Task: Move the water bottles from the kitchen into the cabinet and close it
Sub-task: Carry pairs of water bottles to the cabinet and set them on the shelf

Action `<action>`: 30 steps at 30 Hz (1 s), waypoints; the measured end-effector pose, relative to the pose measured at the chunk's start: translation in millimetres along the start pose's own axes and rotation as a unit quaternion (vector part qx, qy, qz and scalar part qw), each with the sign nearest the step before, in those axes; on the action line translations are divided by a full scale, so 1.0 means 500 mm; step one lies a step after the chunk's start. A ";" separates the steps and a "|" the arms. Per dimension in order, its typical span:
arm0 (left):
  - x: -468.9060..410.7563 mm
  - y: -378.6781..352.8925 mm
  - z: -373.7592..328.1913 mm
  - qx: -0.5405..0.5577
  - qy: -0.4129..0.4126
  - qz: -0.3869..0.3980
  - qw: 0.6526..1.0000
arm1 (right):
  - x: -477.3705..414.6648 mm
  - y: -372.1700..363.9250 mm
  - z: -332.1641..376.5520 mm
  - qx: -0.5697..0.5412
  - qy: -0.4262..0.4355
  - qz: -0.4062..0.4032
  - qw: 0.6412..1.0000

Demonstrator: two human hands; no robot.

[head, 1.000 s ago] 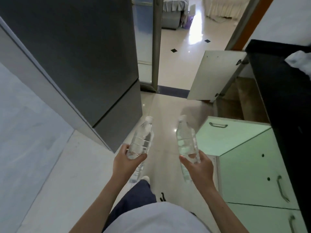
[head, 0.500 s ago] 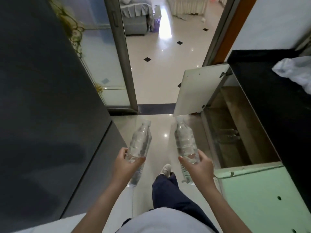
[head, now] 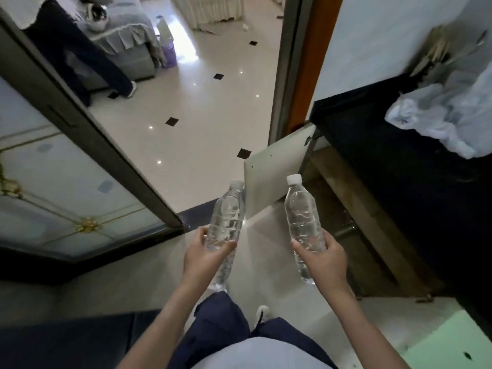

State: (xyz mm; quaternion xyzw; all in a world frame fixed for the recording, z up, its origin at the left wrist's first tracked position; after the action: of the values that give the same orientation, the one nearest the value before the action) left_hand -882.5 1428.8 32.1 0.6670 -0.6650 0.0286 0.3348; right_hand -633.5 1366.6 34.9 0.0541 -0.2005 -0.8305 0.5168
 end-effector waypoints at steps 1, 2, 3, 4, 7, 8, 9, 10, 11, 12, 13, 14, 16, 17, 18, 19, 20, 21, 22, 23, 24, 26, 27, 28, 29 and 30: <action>-0.035 -0.007 -0.014 -0.013 -0.003 0.019 1.000 | -0.014 -0.005 -0.004 0.008 -0.011 -0.023 1.000; -0.071 -0.015 -0.025 -0.023 -0.006 0.042 0.999 | -0.025 -0.012 -0.008 0.013 -0.027 -0.047 0.998; -0.104 -0.023 -0.035 -0.035 -0.008 0.066 0.997 | -0.032 -0.020 -0.011 0.018 -0.045 -0.072 0.996; -0.138 -0.030 -0.047 -0.049 -0.016 0.095 0.994 | -0.036 -0.031 -0.015 0.022 -0.065 -0.101 0.993; -0.218 -0.054 -0.093 -0.096 -0.050 0.172 0.979 | -0.041 -0.061 -0.020 0.018 -0.118 -0.186 0.975; -0.230 -0.059 -0.112 -0.105 -0.063 0.189 0.974 | -0.037 -0.069 -0.015 0.014 -0.129 -0.203 0.970; -0.251 -0.070 -0.135 -0.122 -0.076 0.217 0.966 | -0.037 -0.075 -0.008 0.008 -0.145 -0.231 0.962; -0.270 -0.081 -0.157 -0.141 -0.089 0.242 0.956 | -0.038 -0.079 0.000 -0.001 -0.160 -0.259 0.952; -0.287 -0.091 -0.178 -0.159 -0.101 0.265 0.946 | -0.037 -0.085 0.008 -0.010 -0.171 -0.283 0.944; -0.304 -0.102 -0.199 -0.175 -0.113 0.288 0.935 | -0.036 -0.091 0.015 -0.018 -0.183 -0.303 0.935; -0.318 -0.116 -0.218 -0.191 -0.124 0.308 0.924 | -0.034 -0.095 0.017 -0.024 -0.196 -0.323 0.925; -0.328 -0.133 -0.236 -0.206 -0.135 0.326 0.913 | -0.031 -0.096 0.015 -0.028 -0.207 -0.345 0.915; -0.335 -0.171 -0.263 -0.232 -0.150 0.349 0.896 | -0.026 -0.090 0.012 -0.036 -0.230 -0.387 0.892; -0.336 -0.192 -0.273 -0.242 -0.155 0.358 0.888 | -0.025 -0.085 0.007 -0.036 -0.238 -0.401 0.884; -0.336 -0.212 -0.280 -0.252 -0.157 0.367 0.882 | -0.025 -0.080 0.001 -0.033 -0.243 -0.411 0.878; -0.333 -0.232 -0.284 -0.260 -0.156 0.374 0.876 | -0.025 -0.074 -0.006 -0.030 -0.247 -0.419 0.873; -0.330 -0.252 -0.282 -0.266 -0.154 0.381 0.872 | -0.025 -0.068 -0.015 -0.030 -0.252 -0.427 0.868; -0.328 -0.271 -0.277 -0.271 -0.150 0.387 0.869 | -0.025 -0.061 -0.030 -0.032 -0.259 -0.435 0.862; -0.324 -0.291 -0.268 -0.272 -0.143 0.392 0.867 | -0.026 -0.055 -0.050 -0.035 -0.267 -0.440 0.857; -0.323 -0.308 -0.257 -0.273 -0.134 0.393 0.868 | -0.028 -0.050 -0.071 -0.037 -0.275 -0.440 0.854; -0.322 -0.327 -0.244 -0.274 -0.125 0.393 0.869 | -0.032 -0.047 -0.092 -0.040 -0.282 -0.439 0.852; -0.332 -0.371 -0.207 -0.275 -0.106 0.391 0.872 | -0.045 -0.047 -0.147 -0.040 -0.298 -0.437 0.848; -0.340 -0.394 -0.186 -0.277 -0.094 0.393 0.872 | -0.052 -0.050 -0.180 -0.039 -0.308 -0.435 0.845; -0.353 -0.420 -0.161 -0.282 -0.085 0.394 0.870 | -0.061 -0.056 -0.215 -0.040 -0.318 -0.433 0.842; -0.366 -0.446 -0.139 -0.288 -0.076 0.393 0.870 | -0.071 -0.063 -0.252 -0.037 -0.328 -0.430 0.840; -0.384 -0.473 -0.113 -0.293 -0.070 0.392 0.869 | -0.082 -0.069 -0.291 -0.033 -0.337 -0.429 0.837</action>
State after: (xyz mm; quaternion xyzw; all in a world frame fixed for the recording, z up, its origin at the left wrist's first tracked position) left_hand -667.0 1597.3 -113.6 0.2235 -0.8712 -0.0858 0.4286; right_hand -600.3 1375.9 -116.5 -0.1657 -0.2911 -0.9422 0.0105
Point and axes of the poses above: each hand's wrist, its own x-axis away from the middle knuckle, its own y-axis out of the back of the hand, z = x × y, the point moved 2 cm from there along -x, towards the middle knuckle, and after that the axes turned 7 degrees about y, right-handed, at the moved point
